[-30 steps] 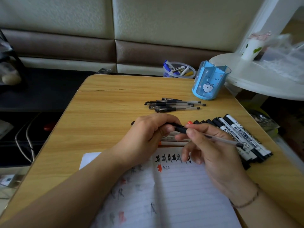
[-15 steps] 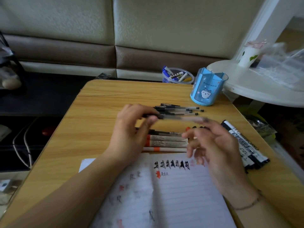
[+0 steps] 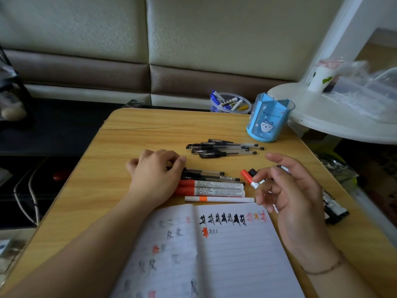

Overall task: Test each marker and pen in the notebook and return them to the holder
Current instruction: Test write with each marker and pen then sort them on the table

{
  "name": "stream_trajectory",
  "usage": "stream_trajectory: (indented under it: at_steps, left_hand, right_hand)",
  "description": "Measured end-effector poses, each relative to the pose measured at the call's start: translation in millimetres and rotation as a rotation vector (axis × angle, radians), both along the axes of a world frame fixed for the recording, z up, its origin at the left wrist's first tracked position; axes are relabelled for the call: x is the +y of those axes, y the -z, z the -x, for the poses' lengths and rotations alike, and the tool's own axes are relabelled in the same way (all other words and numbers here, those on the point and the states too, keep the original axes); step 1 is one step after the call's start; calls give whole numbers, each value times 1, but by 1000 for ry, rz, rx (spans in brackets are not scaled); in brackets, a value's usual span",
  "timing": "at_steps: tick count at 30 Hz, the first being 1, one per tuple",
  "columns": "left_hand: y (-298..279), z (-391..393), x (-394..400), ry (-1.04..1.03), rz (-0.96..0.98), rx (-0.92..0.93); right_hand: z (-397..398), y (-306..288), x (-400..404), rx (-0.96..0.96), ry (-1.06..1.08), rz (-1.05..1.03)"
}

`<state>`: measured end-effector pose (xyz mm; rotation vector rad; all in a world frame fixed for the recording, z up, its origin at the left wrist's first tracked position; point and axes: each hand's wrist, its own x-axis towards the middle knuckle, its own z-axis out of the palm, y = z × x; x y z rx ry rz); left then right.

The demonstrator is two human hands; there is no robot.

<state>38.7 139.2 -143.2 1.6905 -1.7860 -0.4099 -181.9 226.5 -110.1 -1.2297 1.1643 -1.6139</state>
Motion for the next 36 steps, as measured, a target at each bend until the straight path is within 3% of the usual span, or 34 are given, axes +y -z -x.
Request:
stream_trajectory:
  at_steps: [9, 11, 18, 22, 26, 31, 36]
  left_hand:
    - [2, 5, 4, 116, 77, -139]
    - [2, 5, 4, 128, 79, -153]
    - [5, 4, 3, 119, 126, -74]
    - [6, 3, 2, 99, 153, 23]
    - [7, 2, 1, 93, 159, 47]
    - [7, 2, 1, 86, 143, 54]
    - [3, 3, 4, 65, 138, 76]
  right_hand:
    - [8, -21, -16, 97, 160, 7]
    - [11, -28, -38, 309, 163, -31]
    - [26, -23, -136, 1431, 137, -304]
    - [32, -19, -162, 1729, 100, -441]
    - [31, -20, -164, 1805, 115, -387]
    - [38, -22, -163, 1685, 2, -350]
    - [43, -25, -159, 1662, 121, -276]
